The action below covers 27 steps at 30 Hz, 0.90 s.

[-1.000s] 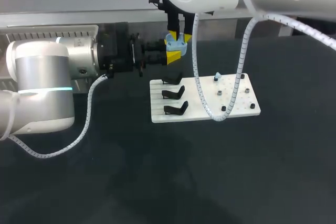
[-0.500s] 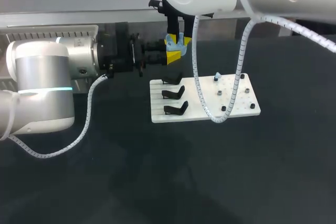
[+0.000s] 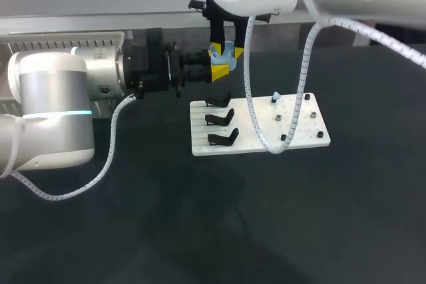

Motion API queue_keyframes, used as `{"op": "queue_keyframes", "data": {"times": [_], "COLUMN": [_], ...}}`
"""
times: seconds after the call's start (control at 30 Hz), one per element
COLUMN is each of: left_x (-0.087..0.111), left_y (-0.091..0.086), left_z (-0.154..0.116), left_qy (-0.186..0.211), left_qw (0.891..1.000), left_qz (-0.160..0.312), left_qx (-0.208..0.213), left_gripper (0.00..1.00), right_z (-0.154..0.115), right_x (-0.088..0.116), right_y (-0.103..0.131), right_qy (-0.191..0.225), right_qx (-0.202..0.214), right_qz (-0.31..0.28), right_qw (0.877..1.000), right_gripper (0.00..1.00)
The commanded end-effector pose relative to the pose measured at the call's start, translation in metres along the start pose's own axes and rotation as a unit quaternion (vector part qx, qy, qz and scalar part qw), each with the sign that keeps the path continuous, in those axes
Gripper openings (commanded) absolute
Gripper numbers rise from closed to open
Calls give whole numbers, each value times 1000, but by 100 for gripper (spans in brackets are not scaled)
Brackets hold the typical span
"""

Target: Pick up each earbud case from the left stands, insert the matching earbuds, close the lid, and place the case in the box.

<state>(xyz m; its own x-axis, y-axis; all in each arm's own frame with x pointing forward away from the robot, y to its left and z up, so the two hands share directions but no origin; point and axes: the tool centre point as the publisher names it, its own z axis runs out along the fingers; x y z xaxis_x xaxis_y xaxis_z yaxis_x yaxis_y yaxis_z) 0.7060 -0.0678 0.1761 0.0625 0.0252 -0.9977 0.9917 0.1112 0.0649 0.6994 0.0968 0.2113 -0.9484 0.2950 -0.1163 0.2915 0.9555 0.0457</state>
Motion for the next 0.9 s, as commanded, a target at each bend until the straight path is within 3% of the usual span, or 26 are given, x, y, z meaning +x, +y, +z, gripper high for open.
{"op": "queue_keyframes", "data": {"times": [0.03, 0.2, 0.37, 0.43, 0.5, 0.57, 0.6, 0.9], "left_x": [1, 1, 1, 1, 1, 1, 1, 1], "left_y": [-2, -2, -2, -2, -2, -2, -2, -2], "left_z": [0, 0, 0, 0, 0, 0, 0, 0], "left_qy": [-2, -2, -2, -2, -2, -2, -2, -2], "left_qw": [1000, 1000, 1000, 1000, 1000, 1000, 1000, 1000], "left_qz": [2, 2, 2, 2, 2, 2, 2, 2], "left_qx": [-5, -5, -5, -5, -5, -5, -5, -5], "left_gripper": [0, 0, 0, 0, 0, 0, 0, 0], "right_z": [-2, -13, -18, -20, -22, -22, -22, -15], "right_x": [2, 13, 20, 20, 20, 19, 18, 13], "right_y": [-2, -10, -25, -33, -38, -44, -46, -74], "right_qy": [0, -17, -50, -61, -69, -80, -80, -97], "right_qx": [-4, -39, -65, -77, -82, -84, -87, -92], "right_qz": [-2, -14, -37, -42, -47, -49, -55, -90], "right_qw": [1000, 999, 996, 994, 993, 992, 991, 987], "right_gripper": [47, 49, 66, 59, 70, 93, 100, 100]}}
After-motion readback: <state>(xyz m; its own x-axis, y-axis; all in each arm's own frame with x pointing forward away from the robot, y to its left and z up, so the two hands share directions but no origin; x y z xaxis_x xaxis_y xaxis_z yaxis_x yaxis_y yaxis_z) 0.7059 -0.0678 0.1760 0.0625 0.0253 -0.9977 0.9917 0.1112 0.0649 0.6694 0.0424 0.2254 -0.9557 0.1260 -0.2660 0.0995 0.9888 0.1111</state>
